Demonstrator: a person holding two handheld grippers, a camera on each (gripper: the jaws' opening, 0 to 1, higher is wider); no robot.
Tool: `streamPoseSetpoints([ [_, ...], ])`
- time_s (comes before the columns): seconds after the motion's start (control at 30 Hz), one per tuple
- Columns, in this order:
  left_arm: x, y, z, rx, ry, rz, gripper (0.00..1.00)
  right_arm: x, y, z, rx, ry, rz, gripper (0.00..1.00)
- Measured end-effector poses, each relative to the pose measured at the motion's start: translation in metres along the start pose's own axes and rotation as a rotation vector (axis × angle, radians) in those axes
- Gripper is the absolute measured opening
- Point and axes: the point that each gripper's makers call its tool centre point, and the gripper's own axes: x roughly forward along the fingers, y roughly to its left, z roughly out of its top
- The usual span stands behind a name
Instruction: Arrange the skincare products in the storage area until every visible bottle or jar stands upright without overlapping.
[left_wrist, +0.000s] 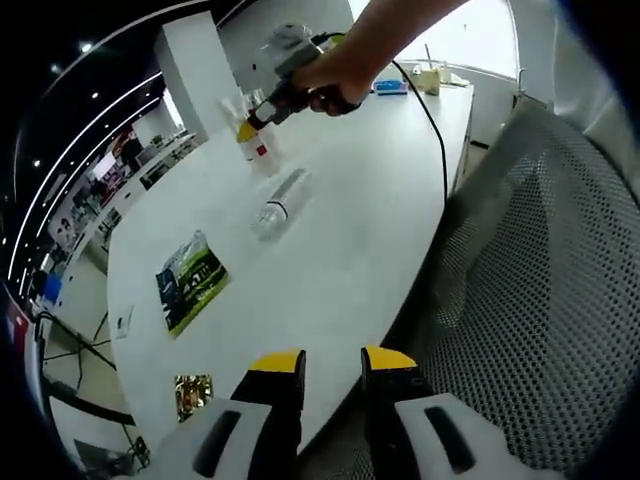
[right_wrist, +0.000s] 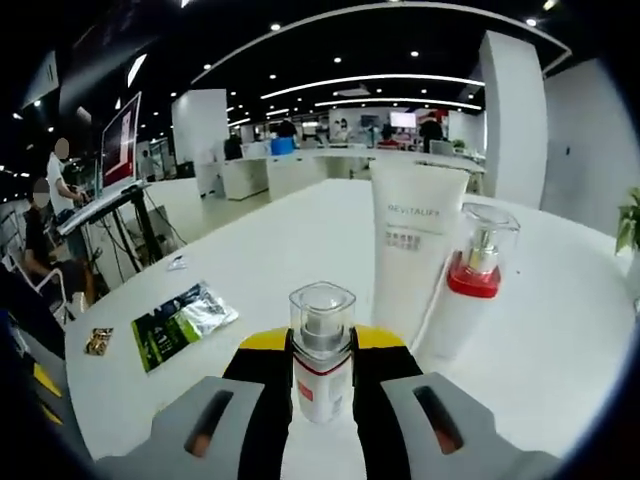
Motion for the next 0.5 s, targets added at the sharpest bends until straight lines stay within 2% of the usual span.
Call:
streamPoseSetpoints([
  [0.33, 0.0016, -0.0025, -0.0027, 0.011, 0.014, -0.016, 0.23, 0.0067, -0.0042, 0.0004, -0.06, -0.051, -0.024, 0.19],
  [0.5, 0.0004, -0.0017, -0.0003, 0.014, 0.001, -0.012, 0.23, 0.0092, -0.0099, -0.0008, -0.067, -0.065, -0.034, 0.19],
])
